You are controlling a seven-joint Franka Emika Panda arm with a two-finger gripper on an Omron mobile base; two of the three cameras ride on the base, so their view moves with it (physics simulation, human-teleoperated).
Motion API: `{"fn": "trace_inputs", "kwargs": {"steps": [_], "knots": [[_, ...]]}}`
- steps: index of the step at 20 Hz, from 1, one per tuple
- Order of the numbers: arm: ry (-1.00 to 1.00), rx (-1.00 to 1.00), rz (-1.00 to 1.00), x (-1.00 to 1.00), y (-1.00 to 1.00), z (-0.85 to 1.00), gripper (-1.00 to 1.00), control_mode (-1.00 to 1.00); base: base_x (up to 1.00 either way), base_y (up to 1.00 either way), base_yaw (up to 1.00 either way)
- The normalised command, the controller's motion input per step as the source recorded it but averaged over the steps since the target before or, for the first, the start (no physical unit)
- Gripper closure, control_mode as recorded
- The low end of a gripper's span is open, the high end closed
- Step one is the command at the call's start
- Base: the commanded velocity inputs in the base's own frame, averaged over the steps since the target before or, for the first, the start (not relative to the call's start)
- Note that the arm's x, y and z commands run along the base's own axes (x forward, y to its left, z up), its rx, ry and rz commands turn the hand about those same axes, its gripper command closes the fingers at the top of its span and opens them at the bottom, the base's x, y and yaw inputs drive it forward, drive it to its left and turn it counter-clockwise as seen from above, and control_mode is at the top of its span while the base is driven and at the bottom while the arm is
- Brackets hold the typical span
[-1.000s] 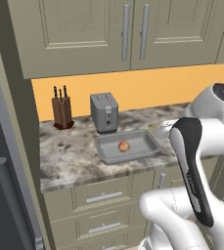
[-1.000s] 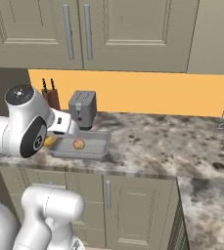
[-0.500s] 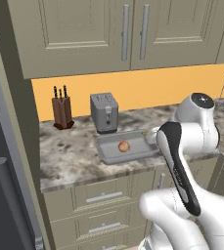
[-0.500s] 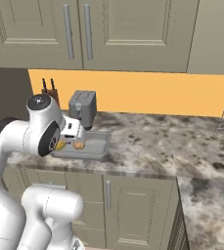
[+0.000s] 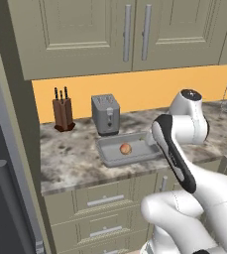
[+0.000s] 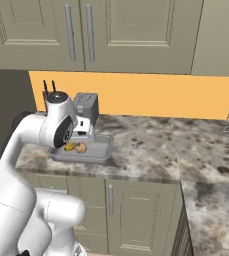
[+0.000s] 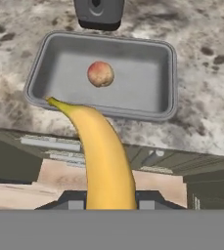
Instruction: Pick the peach and banana from the fridge and place them inside the tupperware on the counter.
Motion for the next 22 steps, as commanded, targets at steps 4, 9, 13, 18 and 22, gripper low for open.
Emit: {"fn": "trace_inputs", "kwargs": {"steps": [4,9,13,18,22], "knots": [[-0.05,-0.02,0.11,0.36,-0.01,-0.48,1.0,-1.0,0.0,0.0,0.0],[0.0,0.0,0.11,0.41,0.0,-0.21,1.0,-1.0,0.0,0.0,0.0],[0.0,0.0,0.1,0.46,0.0,-0.19,1.0,-1.0,0.0,0.0,0.0],[0.0,0.0,0.08,0.53,0.0,-0.25,1.0,-1.0,0.0,0.0,0.0],[0.0,-0.01,0.07,0.53,0.0,-0.26,1.0,-1.0,0.0,0.0,0.0]]}}
